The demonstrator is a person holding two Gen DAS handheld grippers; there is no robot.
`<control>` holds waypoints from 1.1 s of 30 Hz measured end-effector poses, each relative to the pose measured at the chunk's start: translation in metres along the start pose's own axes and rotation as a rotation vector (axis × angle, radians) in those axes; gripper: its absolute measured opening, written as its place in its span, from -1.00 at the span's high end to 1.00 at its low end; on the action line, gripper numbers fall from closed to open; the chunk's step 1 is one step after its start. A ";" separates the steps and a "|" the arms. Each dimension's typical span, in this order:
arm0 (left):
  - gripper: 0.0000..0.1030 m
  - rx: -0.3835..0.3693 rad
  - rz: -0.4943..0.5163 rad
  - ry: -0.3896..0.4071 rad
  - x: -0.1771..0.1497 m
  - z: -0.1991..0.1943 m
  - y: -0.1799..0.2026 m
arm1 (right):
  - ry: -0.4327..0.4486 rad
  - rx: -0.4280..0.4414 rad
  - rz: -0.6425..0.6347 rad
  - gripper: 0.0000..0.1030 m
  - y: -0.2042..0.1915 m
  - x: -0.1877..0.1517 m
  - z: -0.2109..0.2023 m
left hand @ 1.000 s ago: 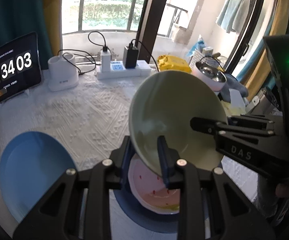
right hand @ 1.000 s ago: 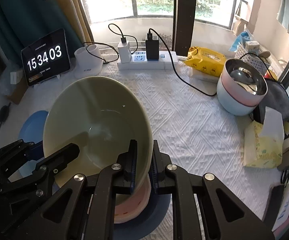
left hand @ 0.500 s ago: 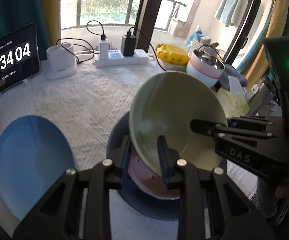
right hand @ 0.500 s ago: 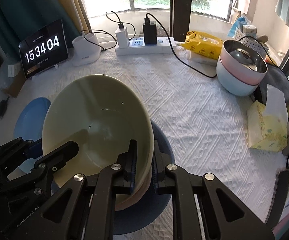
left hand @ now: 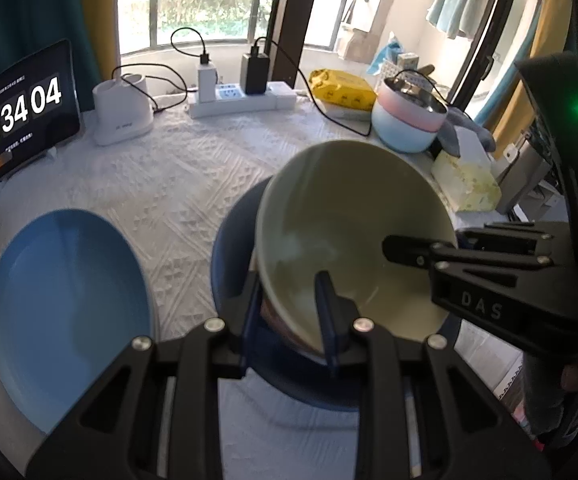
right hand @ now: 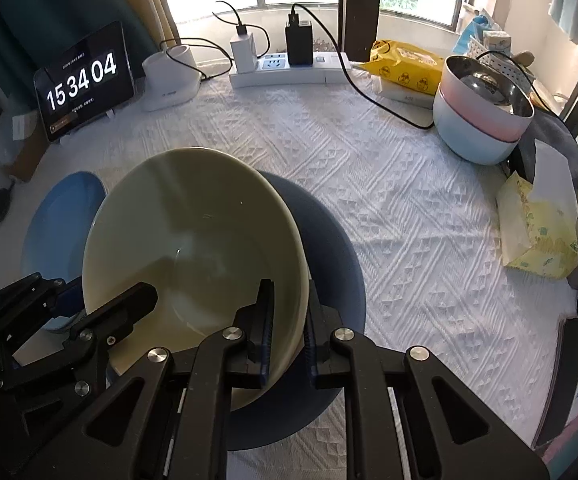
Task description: Organize plates and bowls
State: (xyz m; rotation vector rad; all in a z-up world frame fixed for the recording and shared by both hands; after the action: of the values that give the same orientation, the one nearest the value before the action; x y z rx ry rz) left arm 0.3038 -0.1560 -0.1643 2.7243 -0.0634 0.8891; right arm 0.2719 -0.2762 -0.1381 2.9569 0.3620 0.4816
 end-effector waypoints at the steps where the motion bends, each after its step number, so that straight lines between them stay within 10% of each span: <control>1: 0.47 0.001 0.000 -0.002 -0.001 0.000 0.000 | -0.006 0.001 0.001 0.72 0.000 -0.001 0.002; 33: 0.39 -0.026 0.001 0.031 0.009 -0.015 -0.001 | 0.044 0.007 0.005 0.39 0.000 -0.002 -0.021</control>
State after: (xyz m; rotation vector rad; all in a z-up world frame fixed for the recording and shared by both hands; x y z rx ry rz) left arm 0.3029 -0.1502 -0.1474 2.6860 -0.0702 0.9236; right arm 0.2631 -0.2753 -0.1192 2.9587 0.3624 0.5472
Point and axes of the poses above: each gripper's, at about its wrist camera, not at the fingertips, and z roughly the way its jaws point, y to its right, x to its top, the point moved 7 cm from there along z, roughly the way its jaws point, and after that the axes turned 6 degrees about -z, right-handed, at the moved point
